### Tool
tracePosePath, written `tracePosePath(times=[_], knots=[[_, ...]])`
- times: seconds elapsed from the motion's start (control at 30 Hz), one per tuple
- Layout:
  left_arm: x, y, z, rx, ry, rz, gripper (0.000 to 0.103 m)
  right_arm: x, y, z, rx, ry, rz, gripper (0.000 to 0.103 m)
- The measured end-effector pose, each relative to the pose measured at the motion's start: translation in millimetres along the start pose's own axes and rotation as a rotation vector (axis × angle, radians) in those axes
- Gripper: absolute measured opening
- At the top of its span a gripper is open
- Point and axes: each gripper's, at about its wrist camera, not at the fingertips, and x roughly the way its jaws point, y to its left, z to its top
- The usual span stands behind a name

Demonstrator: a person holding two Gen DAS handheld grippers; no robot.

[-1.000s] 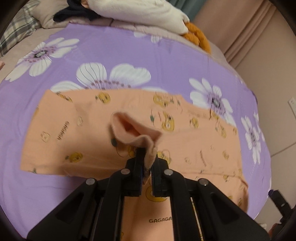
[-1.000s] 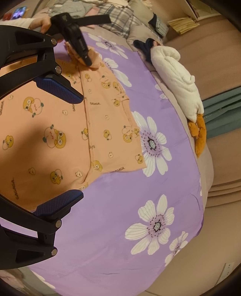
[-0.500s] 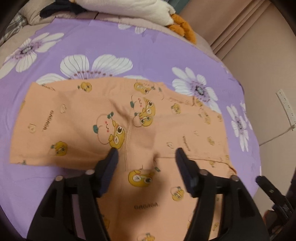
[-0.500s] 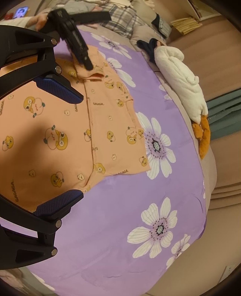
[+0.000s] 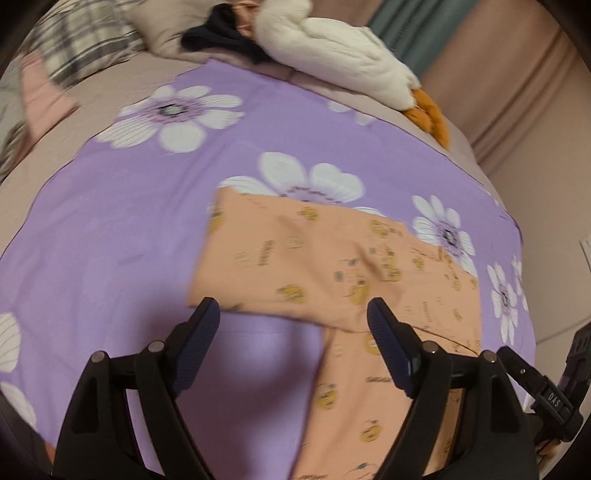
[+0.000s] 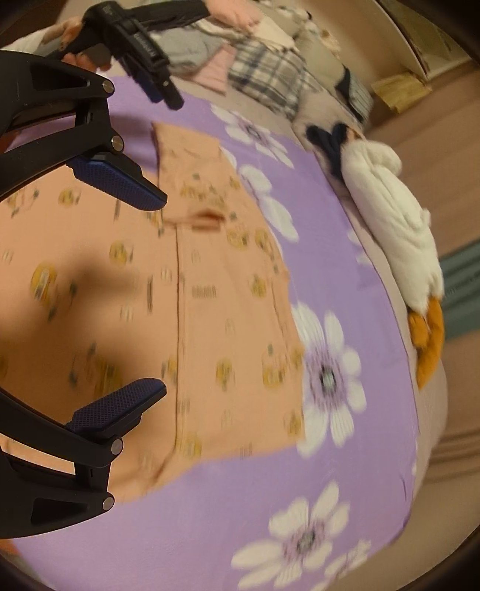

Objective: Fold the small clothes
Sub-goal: 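Grasp the onesie's leg end with the right gripper and lift it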

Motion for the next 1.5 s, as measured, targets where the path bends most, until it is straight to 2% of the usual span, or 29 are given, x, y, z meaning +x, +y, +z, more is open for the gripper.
tracePosePath(times=[0.1, 0.17, 0.23, 0.27, 0.43, 0.53, 0.6, 0.67, 0.7, 0.87, 1.27, 1.5], knots=[[-6, 18, -5, -0.036, 0.006, 0.016, 0.082, 21, 20, 5, -0.03, 0.037, 0.046, 0.085], [-8, 27, -8, -0.049, 0.012, 0.026, 0.082, 37, 33, 9, -0.061, 0.045, 0.08, 0.084], [-11, 34, -10, -0.064, 0.011, 0.038, 0.082, 61, 47, 12, -0.085, 0.09, 0.111, 0.073], [-11, 37, -10, -0.071, 0.011, 0.041, 0.082, 71, 52, 12, -0.093, 0.11, 0.11, 0.065], [-16, 51, -15, -0.106, 0.017, 0.043, 0.082, 111, 78, 12, -0.18, 0.167, 0.079, 0.055], [-16, 56, -17, -0.117, 0.022, 0.05, 0.082, 126, 83, 11, -0.192, 0.198, 0.054, 0.044], [-16, 58, -17, -0.123, 0.022, 0.051, 0.082, 128, 87, 11, -0.219, 0.19, 0.044, 0.035], [-17, 60, -17, -0.128, 0.021, 0.051, 0.082, 126, 93, 14, -0.252, 0.199, 0.06, 0.012], [-17, 61, -17, -0.13, 0.021, 0.053, 0.082, 125, 95, 16, -0.264, 0.207, 0.065, 0.009], [-16, 63, -15, -0.138, 0.017, 0.057, 0.082, 101, 110, 34, -0.326, 0.163, 0.106, 0.007], [-16, 68, -5, -0.159, 0.003, 0.072, 0.082, -7, 153, 102, -0.413, -0.01, 0.245, 0.007], [-9, 60, 4, -0.145, 0.005, 0.069, 0.082, -33, 137, 124, -0.385, -0.075, 0.195, 0.007]])
